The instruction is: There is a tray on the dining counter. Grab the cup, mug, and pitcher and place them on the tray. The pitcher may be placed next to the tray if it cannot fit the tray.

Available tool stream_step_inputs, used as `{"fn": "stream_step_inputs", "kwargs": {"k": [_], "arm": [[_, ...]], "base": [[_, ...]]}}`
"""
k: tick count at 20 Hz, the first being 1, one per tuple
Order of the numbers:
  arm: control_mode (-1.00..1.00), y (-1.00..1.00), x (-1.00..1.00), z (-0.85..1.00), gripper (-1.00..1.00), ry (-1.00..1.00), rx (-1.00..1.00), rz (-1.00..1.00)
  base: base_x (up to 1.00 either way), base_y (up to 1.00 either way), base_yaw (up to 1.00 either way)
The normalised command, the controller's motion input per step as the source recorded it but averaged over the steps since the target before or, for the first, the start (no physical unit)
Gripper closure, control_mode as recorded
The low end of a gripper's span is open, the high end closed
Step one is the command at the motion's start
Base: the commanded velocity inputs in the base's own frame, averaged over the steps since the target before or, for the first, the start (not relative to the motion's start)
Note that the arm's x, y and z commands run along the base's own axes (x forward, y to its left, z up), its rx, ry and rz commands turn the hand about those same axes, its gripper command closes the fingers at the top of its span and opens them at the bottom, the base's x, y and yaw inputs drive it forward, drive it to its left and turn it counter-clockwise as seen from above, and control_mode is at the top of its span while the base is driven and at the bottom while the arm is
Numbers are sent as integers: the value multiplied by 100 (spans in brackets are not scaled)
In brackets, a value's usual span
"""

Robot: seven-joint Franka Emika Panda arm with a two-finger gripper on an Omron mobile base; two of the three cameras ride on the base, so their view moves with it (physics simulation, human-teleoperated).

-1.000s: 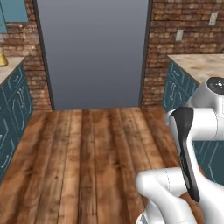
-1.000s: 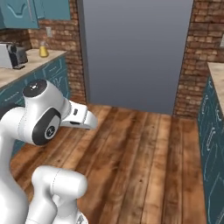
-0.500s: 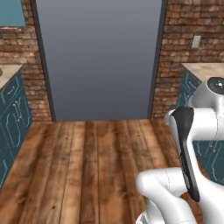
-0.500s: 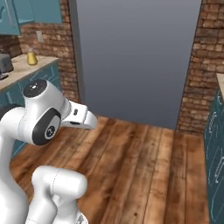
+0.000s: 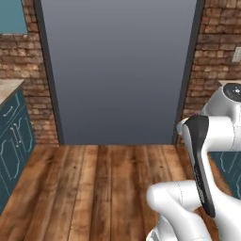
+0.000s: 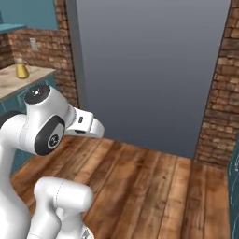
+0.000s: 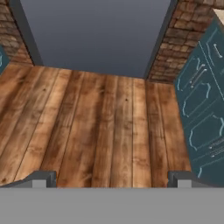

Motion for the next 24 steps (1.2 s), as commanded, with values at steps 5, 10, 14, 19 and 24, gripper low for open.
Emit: {"fn": "stream_step_inputs", "kwargs": {"k": [5, 10, 14, 19, 24], "arm": [[100, 0, 0, 0, -100, 0, 0, 0], [100, 0, 0, 0, -100, 0, 0, 0], [100, 0, 0, 0, -100, 0, 0, 0], [100, 0, 0, 0, -100, 0, 0, 0], [100, 0, 0, 0, -100, 0, 0, 0]], "base": [[100, 0, 33], [100, 0, 41], [100, 0, 49], [100, 0, 53], [100, 0, 54]]}}
